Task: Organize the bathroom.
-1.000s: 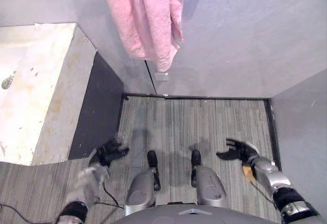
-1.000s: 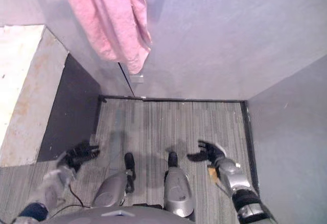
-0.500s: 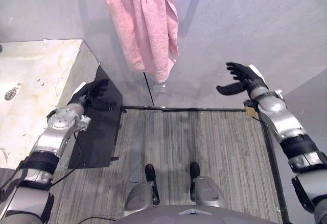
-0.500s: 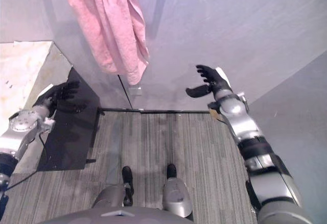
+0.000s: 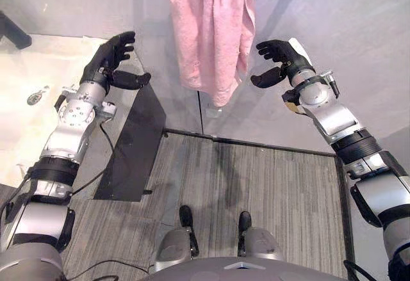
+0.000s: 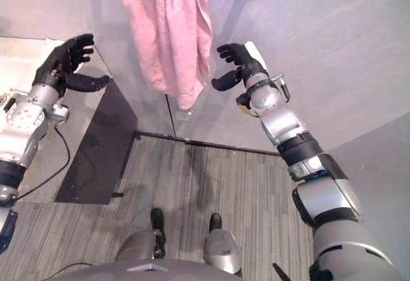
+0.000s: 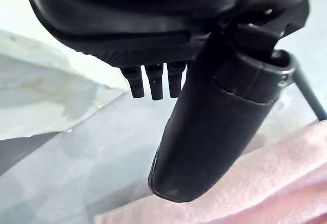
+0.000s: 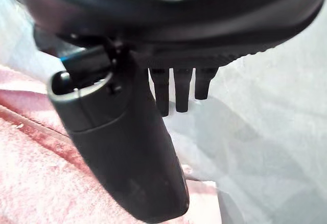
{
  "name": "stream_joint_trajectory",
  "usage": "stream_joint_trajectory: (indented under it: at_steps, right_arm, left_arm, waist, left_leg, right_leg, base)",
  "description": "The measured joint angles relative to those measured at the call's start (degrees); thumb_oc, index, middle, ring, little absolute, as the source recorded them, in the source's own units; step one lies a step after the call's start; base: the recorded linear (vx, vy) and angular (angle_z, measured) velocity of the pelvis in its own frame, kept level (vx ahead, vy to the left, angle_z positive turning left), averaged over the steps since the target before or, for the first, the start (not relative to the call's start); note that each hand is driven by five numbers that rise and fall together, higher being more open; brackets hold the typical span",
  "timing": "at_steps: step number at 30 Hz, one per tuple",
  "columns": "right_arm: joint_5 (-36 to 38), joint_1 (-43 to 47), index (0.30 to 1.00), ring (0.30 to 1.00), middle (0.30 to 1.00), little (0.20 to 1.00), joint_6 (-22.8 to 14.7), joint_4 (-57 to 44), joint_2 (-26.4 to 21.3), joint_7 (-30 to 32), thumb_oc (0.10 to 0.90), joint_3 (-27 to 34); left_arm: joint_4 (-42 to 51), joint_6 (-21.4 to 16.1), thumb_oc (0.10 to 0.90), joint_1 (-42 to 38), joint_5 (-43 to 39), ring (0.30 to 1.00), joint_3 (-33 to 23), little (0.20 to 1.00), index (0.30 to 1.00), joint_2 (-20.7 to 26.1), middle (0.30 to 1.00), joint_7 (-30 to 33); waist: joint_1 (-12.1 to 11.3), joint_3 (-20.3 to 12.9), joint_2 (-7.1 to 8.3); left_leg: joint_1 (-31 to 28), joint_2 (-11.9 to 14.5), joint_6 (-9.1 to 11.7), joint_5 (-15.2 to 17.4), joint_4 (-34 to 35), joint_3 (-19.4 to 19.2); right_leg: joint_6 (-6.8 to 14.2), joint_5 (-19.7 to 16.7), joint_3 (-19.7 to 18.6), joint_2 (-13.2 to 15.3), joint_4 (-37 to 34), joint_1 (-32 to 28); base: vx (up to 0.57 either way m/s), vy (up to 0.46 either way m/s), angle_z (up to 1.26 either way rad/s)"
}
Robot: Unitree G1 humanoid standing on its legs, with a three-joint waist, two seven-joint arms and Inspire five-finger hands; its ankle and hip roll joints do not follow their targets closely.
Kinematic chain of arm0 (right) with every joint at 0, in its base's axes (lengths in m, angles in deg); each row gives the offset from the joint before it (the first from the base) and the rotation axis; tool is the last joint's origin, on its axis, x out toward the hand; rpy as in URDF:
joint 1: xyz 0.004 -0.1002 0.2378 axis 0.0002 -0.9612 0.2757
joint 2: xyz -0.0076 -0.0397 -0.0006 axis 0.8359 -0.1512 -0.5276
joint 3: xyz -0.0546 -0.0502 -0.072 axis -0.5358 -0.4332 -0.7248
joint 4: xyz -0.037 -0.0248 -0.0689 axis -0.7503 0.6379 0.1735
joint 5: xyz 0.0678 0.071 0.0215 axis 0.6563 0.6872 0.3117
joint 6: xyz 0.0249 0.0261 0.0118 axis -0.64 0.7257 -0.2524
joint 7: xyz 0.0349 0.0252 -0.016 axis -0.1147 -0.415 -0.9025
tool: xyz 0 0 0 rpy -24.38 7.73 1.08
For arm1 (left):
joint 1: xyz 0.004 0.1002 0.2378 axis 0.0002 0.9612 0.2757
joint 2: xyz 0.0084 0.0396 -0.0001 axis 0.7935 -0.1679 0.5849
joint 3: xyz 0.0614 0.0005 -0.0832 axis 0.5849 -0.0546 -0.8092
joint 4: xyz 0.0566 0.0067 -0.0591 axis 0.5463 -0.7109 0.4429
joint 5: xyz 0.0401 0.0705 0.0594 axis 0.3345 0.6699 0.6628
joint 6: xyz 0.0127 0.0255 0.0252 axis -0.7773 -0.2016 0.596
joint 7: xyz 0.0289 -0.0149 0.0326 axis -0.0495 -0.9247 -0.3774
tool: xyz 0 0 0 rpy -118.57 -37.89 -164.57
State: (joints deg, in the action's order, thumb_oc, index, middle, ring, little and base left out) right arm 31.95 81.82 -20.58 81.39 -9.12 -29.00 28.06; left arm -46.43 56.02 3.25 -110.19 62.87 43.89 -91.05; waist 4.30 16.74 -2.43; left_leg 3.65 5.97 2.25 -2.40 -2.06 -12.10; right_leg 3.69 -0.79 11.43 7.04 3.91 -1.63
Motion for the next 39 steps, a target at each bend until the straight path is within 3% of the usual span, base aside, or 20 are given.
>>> stream_joint_trajectory:
  at_steps: [11,19,24,29,39]
  right_arm:
    - [-0.74,1.22,0.900,0.900,0.900,0.900,1.89,1.40,0.68,1.56,0.800,-0.04]
    - [4.53,3.79,0.900,0.900,0.900,0.900,1.67,4.81,3.47,2.60,0.800,-0.05]
    - [11.91,6.72,0.900,0.900,0.900,0.900,1.35,8.71,5.42,3.69,0.800,-0.09]
    - [18.18,6.98,0.900,0.900,0.900,0.900,0.93,10.13,5.88,3.78,0.800,-0.04]
    - [28.67,7.21,0.900,0.900,0.900,0.900,0.54,13.75,12.21,0.90,0.800,-2.63]
  left_arm:
    - [2.26,2.13,0.800,-4.70,-8.00,0.900,3.05,0.900,0.900,-0.14,0.900,-3.40]
    - [-1.44,3.75,0.800,-10.80,-8.28,0.900,9.11,0.900,0.900,-0.76,0.900,-4.90]
    - [-7.09,3.82,0.800,-13.92,-8.26,0.900,12.01,0.900,0.900,-1.22,0.900,-5.09]
    - [-8.07,3.82,0.800,-14.78,-8.21,0.900,13.25,0.900,0.900,-1.97,0.900,-4.88]
    - [-10.40,3.75,0.800,-16.26,-7.92,0.900,14.83,0.900,0.900,-3.06,0.900,-2.88]
  waist:
    - [1.31,0.02,0.76]
    - [2.83,0.01,0.78]
    - [3.97,-0.02,0.82]
    - [4.01,-0.10,0.96]
    - [3.52,-0.51,1.64]
  left_leg:
    - [-0.08,-1.16,-0.61,-1.58,0.40,1.23]
    - [-0.14,-1.10,-0.56,-1.77,0.43,0.87]
    - [-0.22,-1.01,-0.54,-1.90,0.32,0.09]
    - [-0.22,-0.80,-0.46,-1.95,0.19,0.02]
    - [-0.11,-0.13,-0.06,-2.41,0.11,0.25]
  right_leg:
    - [0.09,-0.04,-0.62,0.85,-0.17,-0.45]
    - [0.40,-0.21,-1.09,0.88,-0.46,-0.47]
    - [0.80,-0.47,-2.12,0.82,-1.12,-0.44]
    - [0.81,-0.47,-2.17,0.63,-1.13,-0.41]
    - [0.79,-0.48,-2.25,-0.04,-1.13,-0.42]
  base:
    - [0.03,0.007,0.10]
    - [0.02,0.010,-0.02]
    - [0.00,0.001,-0.08]
    - [0.00,0.000,0.00]
    - [0.00,-0.002,0.00]
